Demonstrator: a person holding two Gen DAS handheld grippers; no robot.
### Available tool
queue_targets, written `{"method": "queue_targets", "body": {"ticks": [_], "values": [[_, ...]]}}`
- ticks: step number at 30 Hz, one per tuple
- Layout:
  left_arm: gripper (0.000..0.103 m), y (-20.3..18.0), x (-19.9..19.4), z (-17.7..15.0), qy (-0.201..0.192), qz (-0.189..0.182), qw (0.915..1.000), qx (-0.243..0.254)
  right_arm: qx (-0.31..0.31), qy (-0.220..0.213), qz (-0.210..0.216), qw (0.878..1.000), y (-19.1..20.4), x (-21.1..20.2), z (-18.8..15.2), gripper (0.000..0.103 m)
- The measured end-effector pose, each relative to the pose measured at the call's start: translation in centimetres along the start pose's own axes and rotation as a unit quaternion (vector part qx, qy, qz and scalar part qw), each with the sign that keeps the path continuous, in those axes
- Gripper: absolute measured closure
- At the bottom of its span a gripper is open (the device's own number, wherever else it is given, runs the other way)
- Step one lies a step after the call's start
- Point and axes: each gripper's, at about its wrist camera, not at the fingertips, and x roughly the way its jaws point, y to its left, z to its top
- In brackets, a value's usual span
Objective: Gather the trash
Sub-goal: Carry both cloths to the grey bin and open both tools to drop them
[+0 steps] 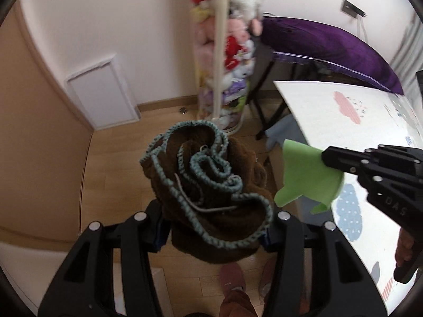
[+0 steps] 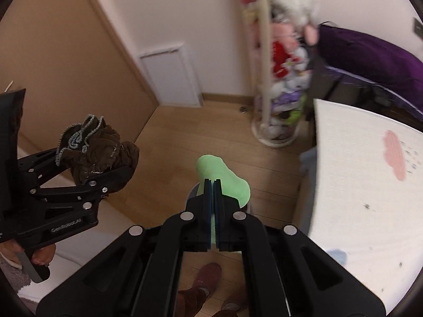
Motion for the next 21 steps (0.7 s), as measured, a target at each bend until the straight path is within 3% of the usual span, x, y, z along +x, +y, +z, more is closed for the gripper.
{"method": "queue_targets", "body": {"ticks": [9, 11, 12, 13, 21], "values": [[0.051, 4.3, 1.6, -3.5, 0.018, 0.029, 0.9964, -0.077, -0.074, 0.059, 0.020, 0.995, 4.2, 9.3, 0.5, 0.099], [0.051, 4.8, 1.6, -3.7, 0.019, 0.031, 0.9957, -0.085, -0.085, 0.067, 0.016, 0.994, 4.4, 10.3, 0.7, 0.081], [0.051, 5.1, 1.6, -3.9, 0.018, 0.032, 0.9955, -0.087, -0.090, 0.067, 0.009, 0.994, 4.7, 10.5, 0.6, 0.063], [0.051, 5.3, 1.6, -3.9, 0.018, 0.034, 0.9954, -0.088, -0.094, 0.064, 0.004, 0.993, 4.8, 10.6, 0.6, 0.054], [0.051, 5.5, 2.5, -4.0, 0.017, 0.027, 0.9955, -0.089, -0.091, 0.063, -0.008, 0.994, 3.9, 10.3, 1.0, 0.054]]}}
